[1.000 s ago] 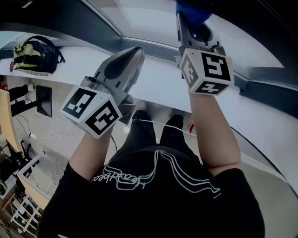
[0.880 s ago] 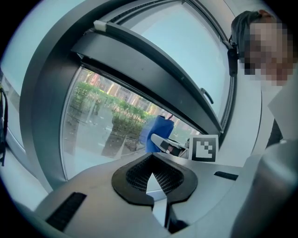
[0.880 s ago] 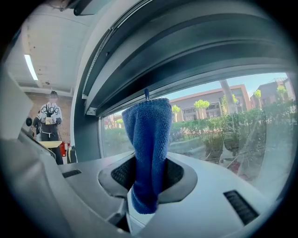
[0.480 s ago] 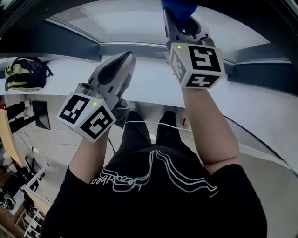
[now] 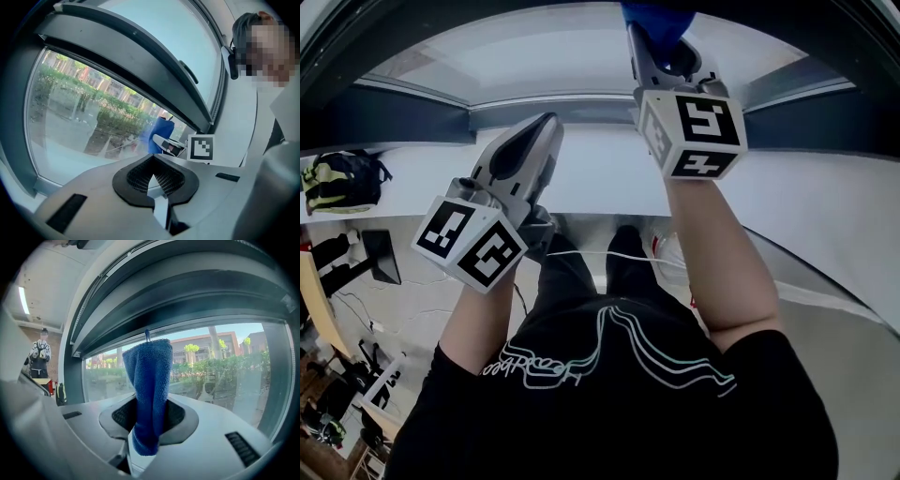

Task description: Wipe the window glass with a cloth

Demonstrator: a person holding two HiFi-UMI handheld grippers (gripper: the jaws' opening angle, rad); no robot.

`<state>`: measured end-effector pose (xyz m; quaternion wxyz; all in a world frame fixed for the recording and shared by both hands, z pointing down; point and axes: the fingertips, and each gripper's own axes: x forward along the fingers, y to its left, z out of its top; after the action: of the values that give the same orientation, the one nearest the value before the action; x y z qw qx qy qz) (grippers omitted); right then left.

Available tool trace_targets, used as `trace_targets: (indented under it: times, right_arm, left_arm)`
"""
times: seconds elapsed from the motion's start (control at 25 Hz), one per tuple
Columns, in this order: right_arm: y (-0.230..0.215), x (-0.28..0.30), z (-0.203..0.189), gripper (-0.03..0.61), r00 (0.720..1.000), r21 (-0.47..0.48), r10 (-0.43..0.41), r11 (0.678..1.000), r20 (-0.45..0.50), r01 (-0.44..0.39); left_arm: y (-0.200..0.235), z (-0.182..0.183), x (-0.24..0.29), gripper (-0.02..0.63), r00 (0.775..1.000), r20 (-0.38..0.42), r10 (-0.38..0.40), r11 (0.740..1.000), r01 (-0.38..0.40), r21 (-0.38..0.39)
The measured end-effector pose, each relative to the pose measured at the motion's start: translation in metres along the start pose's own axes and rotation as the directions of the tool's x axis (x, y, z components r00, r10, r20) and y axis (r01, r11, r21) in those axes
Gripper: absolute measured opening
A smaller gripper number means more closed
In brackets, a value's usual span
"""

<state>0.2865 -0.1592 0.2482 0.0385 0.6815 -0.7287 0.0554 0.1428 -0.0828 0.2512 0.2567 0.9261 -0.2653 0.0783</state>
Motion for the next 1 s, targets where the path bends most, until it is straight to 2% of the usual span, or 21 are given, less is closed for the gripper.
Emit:
trace_targets:
  times: [0.56, 0.84, 1.0]
  right_arm:
    - [-0.116, -0.054, -0.008, 0.094, 0.99, -0.001, -0.144, 0.99, -0.01, 0.144]
    - [-0.207, -0.097, -0.019, 0.094, 0.966, 0.013, -0.259, 0.966, -0.004, 0.259]
    - [-0.244, -0.116, -0.024, 0.094, 0.947, 0.025, -0.32, 0.947, 0.0, 0.32]
  left_arm:
    - [-0.063, -0.009, 0.063, 0.003, 0.993, -0.076, -0.092, 0.994, 0.096, 0.045]
    - [-0.098, -0.024, 0.103, 0.003, 0.987, -0.106, -0.123, 0.989, 0.131, 0.075]
    - [-0.113, -0.034, 0.117, 0.003, 0.982, -0.124, -0.143, 0.985, 0.153, 0.077]
